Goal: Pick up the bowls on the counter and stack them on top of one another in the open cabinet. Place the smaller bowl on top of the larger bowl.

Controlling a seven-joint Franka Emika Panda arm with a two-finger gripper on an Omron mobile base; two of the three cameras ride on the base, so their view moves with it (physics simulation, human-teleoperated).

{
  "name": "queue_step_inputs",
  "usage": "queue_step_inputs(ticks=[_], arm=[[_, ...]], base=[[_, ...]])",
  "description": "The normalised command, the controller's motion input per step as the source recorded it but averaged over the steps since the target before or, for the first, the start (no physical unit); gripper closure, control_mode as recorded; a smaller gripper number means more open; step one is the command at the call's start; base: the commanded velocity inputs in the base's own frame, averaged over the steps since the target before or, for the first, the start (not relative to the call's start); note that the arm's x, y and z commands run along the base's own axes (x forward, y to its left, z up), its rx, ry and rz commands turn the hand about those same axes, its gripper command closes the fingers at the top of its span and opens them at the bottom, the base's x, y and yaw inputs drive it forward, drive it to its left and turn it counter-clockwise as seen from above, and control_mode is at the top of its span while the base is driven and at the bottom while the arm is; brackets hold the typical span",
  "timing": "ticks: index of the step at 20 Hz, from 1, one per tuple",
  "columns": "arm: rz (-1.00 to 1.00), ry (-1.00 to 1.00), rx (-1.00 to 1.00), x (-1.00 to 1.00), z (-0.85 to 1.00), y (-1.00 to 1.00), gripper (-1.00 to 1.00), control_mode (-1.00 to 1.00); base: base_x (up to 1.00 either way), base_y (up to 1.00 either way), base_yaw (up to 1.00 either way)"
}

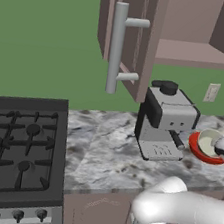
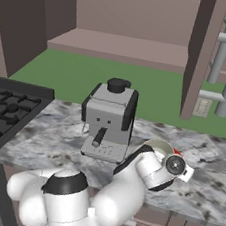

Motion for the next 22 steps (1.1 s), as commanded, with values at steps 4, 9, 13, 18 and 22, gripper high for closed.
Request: queue_step_inputs(ticks=[4, 9, 13, 18, 22], arm=[[0.0, 0.04, -0.02, 0.05, -0.13, 0.0, -1.0, -1.0], [0.0, 0.03, -0.01, 0.0, -0.1, 0.0, -1.0, -1.0], [0.0, 0.02, 0.0, 0.0, -0.07, 0.0, -1.0, -1.0], [0.0, 0.01, 0.0, 0.0, -0.01, 0.0, -1.0, -1.0], [0.0, 0.0, 0.0, -0.03, 0.22, 0.0, -1.0, -1.0]], base=[[0.0, 0.0, 0.0], [0.0, 0.0, 0.0], [0.0, 0.0, 0.0], [0.0, 0.0, 0.0], [0.0, 0.0, 0.0]])
